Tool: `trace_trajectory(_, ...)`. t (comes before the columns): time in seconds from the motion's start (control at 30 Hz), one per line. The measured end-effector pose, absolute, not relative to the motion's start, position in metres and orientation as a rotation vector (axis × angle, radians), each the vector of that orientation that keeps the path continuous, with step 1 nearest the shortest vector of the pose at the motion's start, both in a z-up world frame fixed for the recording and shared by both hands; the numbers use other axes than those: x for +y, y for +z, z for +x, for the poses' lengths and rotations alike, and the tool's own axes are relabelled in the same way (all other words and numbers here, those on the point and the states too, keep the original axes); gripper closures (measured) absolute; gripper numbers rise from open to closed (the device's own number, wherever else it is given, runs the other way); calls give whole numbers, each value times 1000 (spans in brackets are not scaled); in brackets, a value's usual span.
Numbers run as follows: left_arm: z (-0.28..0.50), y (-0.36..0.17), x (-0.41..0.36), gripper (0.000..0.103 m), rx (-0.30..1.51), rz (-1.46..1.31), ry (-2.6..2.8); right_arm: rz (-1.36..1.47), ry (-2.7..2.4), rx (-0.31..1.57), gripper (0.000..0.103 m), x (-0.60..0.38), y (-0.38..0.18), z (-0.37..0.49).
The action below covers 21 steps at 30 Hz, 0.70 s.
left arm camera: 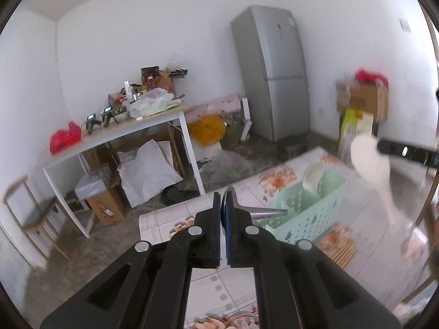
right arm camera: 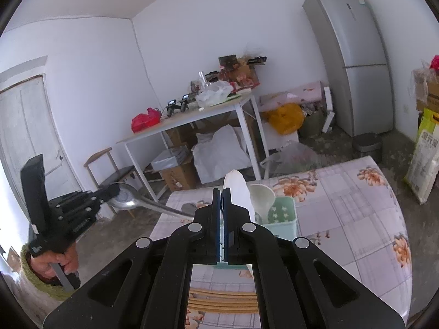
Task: Organize utensils
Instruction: 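Drop the metal spoon into the holder with the left tool while the right carries the rice spoon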
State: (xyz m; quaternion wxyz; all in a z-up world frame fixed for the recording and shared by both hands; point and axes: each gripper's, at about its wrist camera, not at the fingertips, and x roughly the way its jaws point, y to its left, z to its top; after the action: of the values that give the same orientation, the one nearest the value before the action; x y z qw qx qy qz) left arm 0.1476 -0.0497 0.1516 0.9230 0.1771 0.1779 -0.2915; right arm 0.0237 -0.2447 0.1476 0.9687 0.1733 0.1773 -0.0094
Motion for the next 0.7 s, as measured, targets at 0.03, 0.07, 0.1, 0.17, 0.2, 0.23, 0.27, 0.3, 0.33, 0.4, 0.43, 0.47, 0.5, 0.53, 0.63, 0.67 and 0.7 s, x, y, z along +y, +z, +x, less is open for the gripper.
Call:
trace_trajectory(0.03,148,148,-54,101,366,386,-593,351,-22,358,103,-246,146,23)
trace_trajectory(0.07,148,144,-62,101,366,422,-583,351,-24,358,103,-247,146,23)
trace_trajectory(0.1,148,141,-68,101,367,450,-576,350,-27,358,103,-247,145,22)
trace_trajectory(0.17,147,135,-79,101,370,488,-567,352,-32,358,103,-250,142,17)
trace_trajectory(0.2,149,132,-82,101,374,503,-567,354,-32,358,103,-251,141,16)
trace_trajectory(0.23,150,129,-88,101,382,516,-573,359,-33,358,103,-253,140,15)
trace_trajectory(0.27,152,128,-92,101,390,521,-576,363,-34,357,103,-254,139,14)
trace_trajectory(0.3,155,126,-96,101,404,525,-582,368,-36,356,103,-256,138,12)
trace_trajectory(0.33,158,124,-100,101,419,519,-590,374,-39,356,103,-258,137,11)
trace_trajectory(0.4,163,122,-109,100,442,495,-611,387,-41,354,103,-261,135,7)
trace_trajectory(0.43,163,121,-112,99,452,482,-620,391,-41,353,103,-262,134,6)
trace_trajectory(0.47,166,120,-114,98,468,456,-634,398,-41,352,103,-264,134,5)
trace_trajectory(0.5,169,118,-116,97,483,431,-648,405,-42,350,103,-265,134,3)
trace_trajectory(0.53,173,116,-118,97,506,395,-670,410,-43,349,103,-267,133,2)
trace_trajectory(0.63,182,111,-121,95,546,309,-725,426,-48,346,103,-272,132,-2)
trace_trajectory(0.67,184,110,-120,90,551,275,-740,430,-48,345,103,-274,131,-2)
trace_trajectory(0.7,185,110,-119,85,550,247,-745,438,-48,342,103,-276,131,-3)
